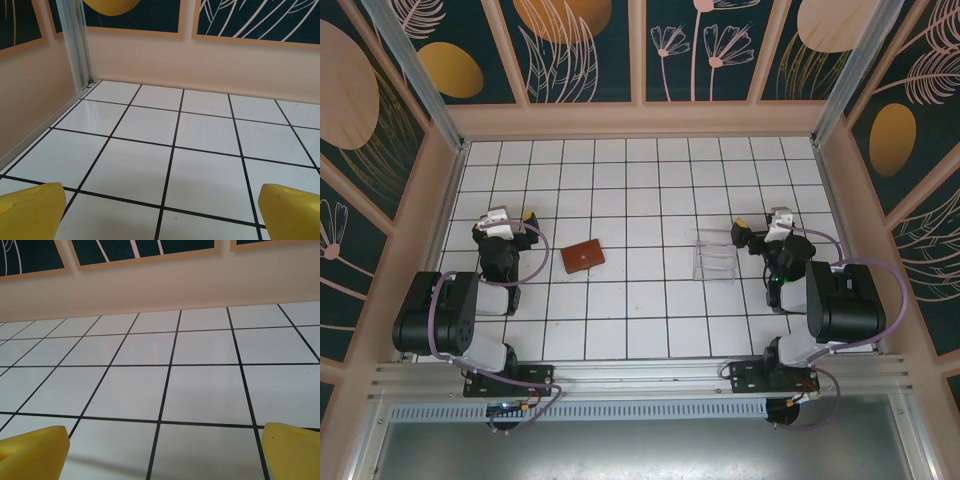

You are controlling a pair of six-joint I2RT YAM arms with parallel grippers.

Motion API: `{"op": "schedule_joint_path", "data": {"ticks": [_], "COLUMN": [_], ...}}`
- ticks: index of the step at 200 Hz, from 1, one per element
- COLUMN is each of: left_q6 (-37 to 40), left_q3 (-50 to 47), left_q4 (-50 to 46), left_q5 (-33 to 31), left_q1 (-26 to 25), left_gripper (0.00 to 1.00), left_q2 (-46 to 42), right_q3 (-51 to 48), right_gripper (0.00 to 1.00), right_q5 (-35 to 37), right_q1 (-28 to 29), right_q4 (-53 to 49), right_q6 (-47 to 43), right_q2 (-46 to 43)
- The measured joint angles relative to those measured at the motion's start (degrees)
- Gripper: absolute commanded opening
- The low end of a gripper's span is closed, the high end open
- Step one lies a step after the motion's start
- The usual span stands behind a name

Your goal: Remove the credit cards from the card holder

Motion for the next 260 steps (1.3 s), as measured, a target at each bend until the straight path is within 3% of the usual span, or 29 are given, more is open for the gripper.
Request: {"op": "schedule_joint_path", "data": {"ticks": [260], "left_q6": [0.1], "left_q3": [0.0], "left_q4": [-0.9], "left_q5": [0.2], "left_q1": [0.0], "left_gripper": [0.99], "left_q2": [-0.5], "right_q3": [0.0], "right_gripper": [0.99], "right_q5": [0.7], "right_q1": [0.1], "right_q4": [-0.1], "right_q6": [0.1], "right_q2": [-0.1]}}
